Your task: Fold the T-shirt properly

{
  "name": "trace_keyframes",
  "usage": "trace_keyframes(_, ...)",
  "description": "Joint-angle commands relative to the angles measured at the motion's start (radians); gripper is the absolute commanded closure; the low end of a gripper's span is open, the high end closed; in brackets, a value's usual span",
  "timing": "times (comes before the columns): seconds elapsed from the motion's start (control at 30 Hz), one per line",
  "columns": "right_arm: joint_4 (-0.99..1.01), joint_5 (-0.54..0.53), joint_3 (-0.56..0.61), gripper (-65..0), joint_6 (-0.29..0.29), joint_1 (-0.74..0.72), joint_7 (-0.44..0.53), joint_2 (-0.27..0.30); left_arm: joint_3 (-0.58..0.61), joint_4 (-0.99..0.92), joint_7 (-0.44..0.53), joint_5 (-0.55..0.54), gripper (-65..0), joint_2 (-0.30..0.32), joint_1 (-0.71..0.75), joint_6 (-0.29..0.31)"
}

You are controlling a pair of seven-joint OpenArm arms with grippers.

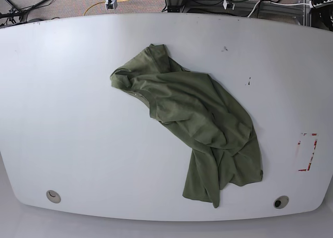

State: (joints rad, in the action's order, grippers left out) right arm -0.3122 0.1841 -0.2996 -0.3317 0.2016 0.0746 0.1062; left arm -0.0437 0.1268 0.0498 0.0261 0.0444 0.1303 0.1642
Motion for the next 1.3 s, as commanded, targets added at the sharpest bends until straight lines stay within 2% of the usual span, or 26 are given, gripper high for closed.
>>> trace_keyframes(0.0, -0.006, 0.003, 0.002, -16.4, -0.001, 0.009, 0.009, -0.002, 0.0, 0.007, 0.01, 0.005, -37.6, 0.005, -0.001, -0.002)
trace_keyframes(0.1, -0.002, 0.001, 0.0, -17.1, -0.002, -0.003, 0.006, -0.049, 0.005, 0.007, 0.006, 0.001, -37.6, 0.008, -0.017, -0.001)
trace_keyframes(0.77, -0.008, -0.001, 0.0, -16.8, -0.002, -0.001, 0.006, -0.05, -0.003, 0.009, 0.008, -0.007, -37.6, 0.008, -0.013, 0.001)
trace_keyframes(0.87, -0.015, -0.001, 0.0, -16.6, -0.002, 0.0, 0.006, -0.05, -0.003, 0.02, 0.031, -0.007, -37.6, 0.008, 0.009, 0.001)
trace_keyframes(1.03, -0.163, 0.001, 0.0, -16.6, -0.005, 0.066, -0.003, -0.058, -0.005, 0.147, 0.065, -0.007, -37.6, 0.032, 0.099, 0.001)
trace_keyframes(1.27, -0.39, -0.004, 0.0, -16.6, -0.01, 0.195, -0.075, -0.058, -0.006, 0.334, 0.065, -0.007, -37.6, 0.041, 0.243, 0.001)
